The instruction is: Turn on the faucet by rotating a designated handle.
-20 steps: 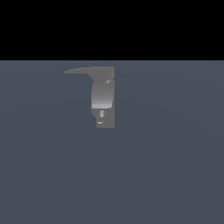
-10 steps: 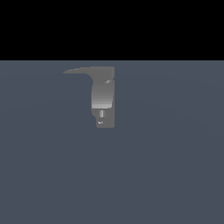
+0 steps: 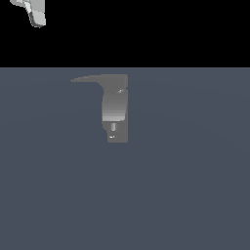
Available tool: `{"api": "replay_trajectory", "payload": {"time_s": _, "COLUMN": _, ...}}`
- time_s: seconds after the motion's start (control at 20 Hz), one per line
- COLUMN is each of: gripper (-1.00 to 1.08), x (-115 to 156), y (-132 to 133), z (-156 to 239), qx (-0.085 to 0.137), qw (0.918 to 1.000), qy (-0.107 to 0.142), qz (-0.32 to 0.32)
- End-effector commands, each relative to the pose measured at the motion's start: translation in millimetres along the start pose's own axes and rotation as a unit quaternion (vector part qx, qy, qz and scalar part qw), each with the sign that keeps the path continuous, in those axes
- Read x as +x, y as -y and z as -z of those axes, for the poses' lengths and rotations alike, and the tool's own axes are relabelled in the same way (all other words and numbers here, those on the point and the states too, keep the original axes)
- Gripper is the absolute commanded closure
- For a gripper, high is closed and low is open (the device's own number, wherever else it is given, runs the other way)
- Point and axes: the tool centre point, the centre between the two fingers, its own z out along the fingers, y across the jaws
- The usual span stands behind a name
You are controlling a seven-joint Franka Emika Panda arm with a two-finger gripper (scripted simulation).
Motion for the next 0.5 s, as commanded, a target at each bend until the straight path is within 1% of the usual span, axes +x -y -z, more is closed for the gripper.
{"api": "replay_trajectory", "payload": {"time_s": 0.0, "gripper": 1.08, "x": 4.6, "y": 13.1, "z": -6.6, "qx": 0.001, "qw": 0.9997, "qy": 0.000, "qz": -0.024}}
{"api": "replay_trajectory", "payload": {"time_s": 0.25, "gripper": 1.08, "x": 15.8, "y": 37.6, "z": -19.2, "qx": 0.002, "qw": 0.9975, "qy": -0.001, "qz": -0.071}}
{"api": "replay_trajectory", "payload": {"time_s": 0.45, "gripper": 1.08, "x": 26.6, "y": 56.2, "z": -29.3, "qx": 0.003, "qw": 0.9942, "qy": -0.001, "qz": -0.108}}
